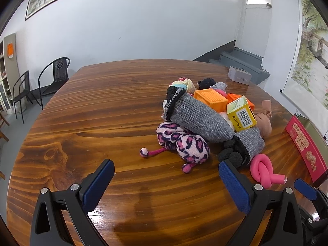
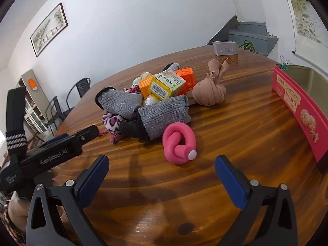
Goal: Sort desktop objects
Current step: 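Move both grippers toward the pile of toys on the table, then grasp the pink coiled foam tube with the right gripper while the left gripper approaches the leopard plush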
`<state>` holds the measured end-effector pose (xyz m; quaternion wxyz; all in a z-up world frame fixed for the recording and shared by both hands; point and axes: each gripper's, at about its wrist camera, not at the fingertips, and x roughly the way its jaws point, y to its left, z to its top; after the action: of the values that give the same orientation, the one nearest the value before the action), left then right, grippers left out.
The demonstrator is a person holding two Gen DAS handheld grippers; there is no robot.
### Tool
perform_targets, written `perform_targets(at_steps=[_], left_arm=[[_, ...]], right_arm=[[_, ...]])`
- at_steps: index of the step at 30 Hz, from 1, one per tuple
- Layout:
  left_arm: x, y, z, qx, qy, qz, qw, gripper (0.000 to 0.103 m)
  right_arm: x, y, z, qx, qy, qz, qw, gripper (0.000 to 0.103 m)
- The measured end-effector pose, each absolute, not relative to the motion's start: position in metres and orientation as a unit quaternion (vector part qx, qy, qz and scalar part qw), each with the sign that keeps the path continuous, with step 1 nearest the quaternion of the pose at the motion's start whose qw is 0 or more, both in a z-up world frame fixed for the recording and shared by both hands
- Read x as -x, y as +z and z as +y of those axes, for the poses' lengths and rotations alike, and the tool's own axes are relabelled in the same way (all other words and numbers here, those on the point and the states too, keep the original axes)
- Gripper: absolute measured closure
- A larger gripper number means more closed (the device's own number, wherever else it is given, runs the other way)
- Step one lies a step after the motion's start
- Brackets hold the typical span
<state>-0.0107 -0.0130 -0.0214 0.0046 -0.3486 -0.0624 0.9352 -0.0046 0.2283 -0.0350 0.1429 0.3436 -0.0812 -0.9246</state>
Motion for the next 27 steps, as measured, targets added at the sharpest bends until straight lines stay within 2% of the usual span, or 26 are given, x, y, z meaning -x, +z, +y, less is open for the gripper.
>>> perform_targets(at_steps=[19,20,23,25,27], left_arm=[[0.014,-0.026,-0.015,0.361,0.93,-0.066,0.005,0.0],[0.014,-0.026,-0.015,0.362,0.93,-0.066,0.005,0.0],[0.015,-0.027,-0.015,0.365,0.928,-0.066,0.005,0.0],[0.016,-0.029,-0.015,0.367,0.928,-0.066,0.005,0.0],[0.016,-0.03,-0.015,0.37,0.927,-0.067,0.007,0.0]], right_arm=[[0.052,-0.046,0.218,-0.401,-0.91,0.011,0.104,0.005],[0.054,-0.047,0.217,-0.404,-0.909,0.015,0.102,0.008],[0.062,-0.055,0.216,-0.422,-0.901,0.02,0.102,0.028],[0.064,-0.056,0.216,-0.425,-0.899,0.021,0.101,0.031],[0.064,-0.056,0.216,-0.428,-0.898,0.022,0.101,0.04]])
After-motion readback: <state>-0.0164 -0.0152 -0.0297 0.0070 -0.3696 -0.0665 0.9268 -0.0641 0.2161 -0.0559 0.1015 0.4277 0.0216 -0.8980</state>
